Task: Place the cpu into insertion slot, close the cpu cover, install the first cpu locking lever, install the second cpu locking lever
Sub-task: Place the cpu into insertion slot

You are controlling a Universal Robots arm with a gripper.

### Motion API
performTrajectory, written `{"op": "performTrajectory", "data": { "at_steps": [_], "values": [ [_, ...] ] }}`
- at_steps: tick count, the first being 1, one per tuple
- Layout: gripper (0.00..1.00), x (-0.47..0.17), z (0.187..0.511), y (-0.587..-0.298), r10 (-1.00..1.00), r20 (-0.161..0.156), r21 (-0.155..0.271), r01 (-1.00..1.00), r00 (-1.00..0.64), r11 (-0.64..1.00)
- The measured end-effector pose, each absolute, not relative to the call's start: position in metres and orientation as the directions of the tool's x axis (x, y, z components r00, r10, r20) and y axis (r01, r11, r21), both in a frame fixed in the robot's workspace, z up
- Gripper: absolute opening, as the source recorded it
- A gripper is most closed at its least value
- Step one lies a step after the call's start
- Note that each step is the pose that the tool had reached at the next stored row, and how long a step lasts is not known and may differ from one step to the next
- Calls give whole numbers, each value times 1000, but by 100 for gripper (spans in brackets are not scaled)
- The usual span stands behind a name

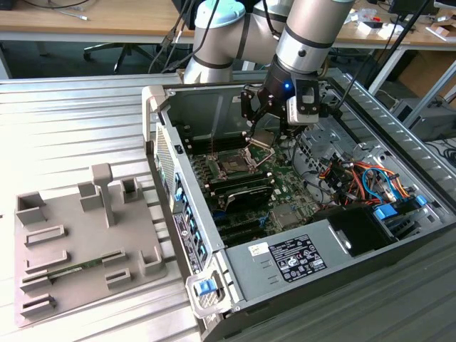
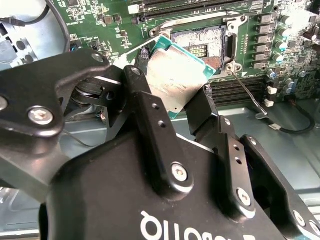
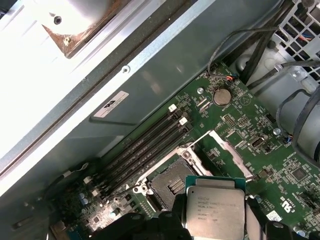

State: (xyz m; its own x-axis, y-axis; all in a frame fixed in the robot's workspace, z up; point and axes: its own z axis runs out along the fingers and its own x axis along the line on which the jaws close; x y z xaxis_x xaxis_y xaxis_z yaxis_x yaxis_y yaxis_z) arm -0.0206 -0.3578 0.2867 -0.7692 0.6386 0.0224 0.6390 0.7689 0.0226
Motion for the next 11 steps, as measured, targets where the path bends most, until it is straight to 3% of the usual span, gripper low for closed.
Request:
{"op": "performTrajectory", "data": {
  "at_steps": [11],
  "values": [
    [55,-21,287,-358,669,22,23,669,-743,743]
  ]
}}
